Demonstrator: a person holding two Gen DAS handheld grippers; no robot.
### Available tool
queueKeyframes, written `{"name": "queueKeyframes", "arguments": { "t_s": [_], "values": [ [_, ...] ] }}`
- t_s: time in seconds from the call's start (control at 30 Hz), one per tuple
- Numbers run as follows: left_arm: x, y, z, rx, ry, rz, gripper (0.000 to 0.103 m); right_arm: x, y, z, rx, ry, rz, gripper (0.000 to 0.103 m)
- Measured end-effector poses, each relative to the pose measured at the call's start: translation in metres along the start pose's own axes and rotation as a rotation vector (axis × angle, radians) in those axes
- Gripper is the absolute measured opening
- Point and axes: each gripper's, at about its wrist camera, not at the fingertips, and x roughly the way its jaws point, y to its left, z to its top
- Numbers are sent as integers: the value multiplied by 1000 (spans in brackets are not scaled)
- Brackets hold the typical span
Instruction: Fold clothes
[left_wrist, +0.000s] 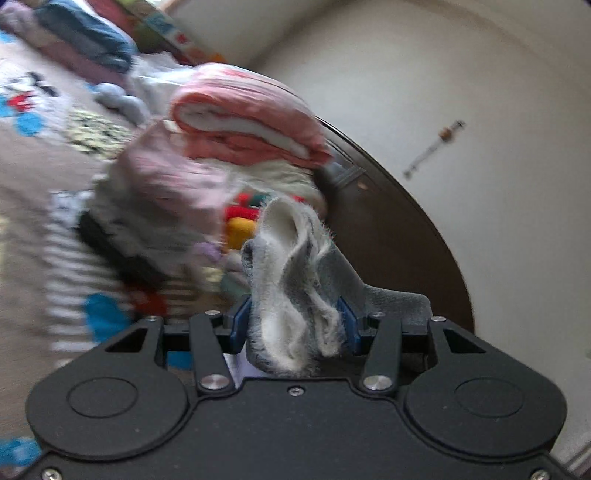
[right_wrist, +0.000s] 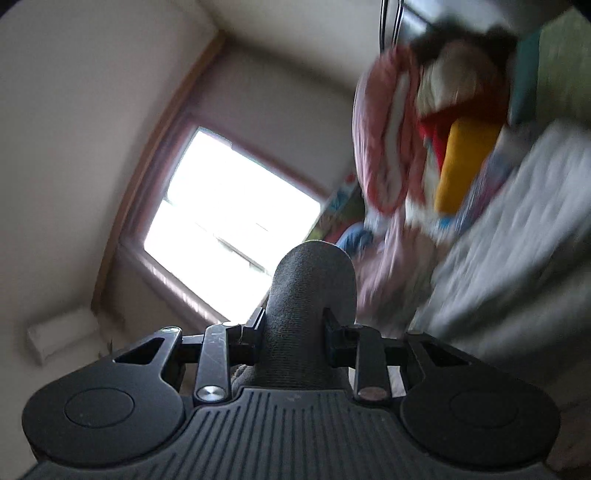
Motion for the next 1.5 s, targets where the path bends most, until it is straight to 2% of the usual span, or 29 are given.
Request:
{"name": "queueKeyframes", "arguments": {
  "t_s": [0.17,0.3,0.37,0.43,0.47,0.5,0.53,0.57,0.63,0.73,0.77,0.83,0.93,1.07,1.13,1.17,1.3,1.33,1.43,1.5],
  "values": [
    [47,-30,8,-5,28,-74,46,-28,-9,51,-14,-111,-15,32],
    [80,-30,4,-42,50,-99,44,-43,-26,83,-4,-185,-28,32],
    [101,-14,-9,-85,90,-55,44,-46,-41,93,3,-202,-49,33],
    [135,4,-38,7,182,139,44,-45,-73,100,48,-190,-92,33],
    [146,18,-52,14,207,186,51,-43,-94,100,83,-177,-134,34],
    [154,32,-66,9,225,219,58,-36,-121,94,104,-153,-225,35],
    [154,44,-70,-66,225,182,71,-28,-145,85,130,-106,-316,34],
    [151,46,-69,-95,216,155,72,-21,-173,75,172,-58,-366,31],
    [147,44,-67,-98,201,131,72,-27,-200,63,231,-119,-321,31],
    [140,39,-61,-76,189,125,72,-23,-187,70,146,-135,-323,33],
    [136,39,-59,-79,176,118,72,-20,-183,73,123,-129,-334,37],
    [126,35,-56,-63,143,109,73,-19,-179,78,133,-155,-326,41],
    [105,29,-53,-38,114,92,74,-23,-163,85,89,-187,-340,53],
    [83,24,-57,-1,97,103,79,-45,-125,89,-1,-222,-349,56],
    [74,18,-61,37,99,148,85,-57,-108,90,-30,-234,-348,58],
    [72,16,-63,56,103,175,90,-58,-102,85,-39,-221,-354,62],
    [63,2,-75,164,155,249,100,-63,-77,68,-74,-168,-378,75],
    [61,-4,-79,205,161,266,103,-64,-71,63,-83,-155,-385,81],
    [52,-21,-94,331,185,305,103,-66,-56,44,-113,-102,-436,99],
    [46,-32,-103,388,177,345,103,-66,-47,33,-130,-65,-468,103]
  ]
}}
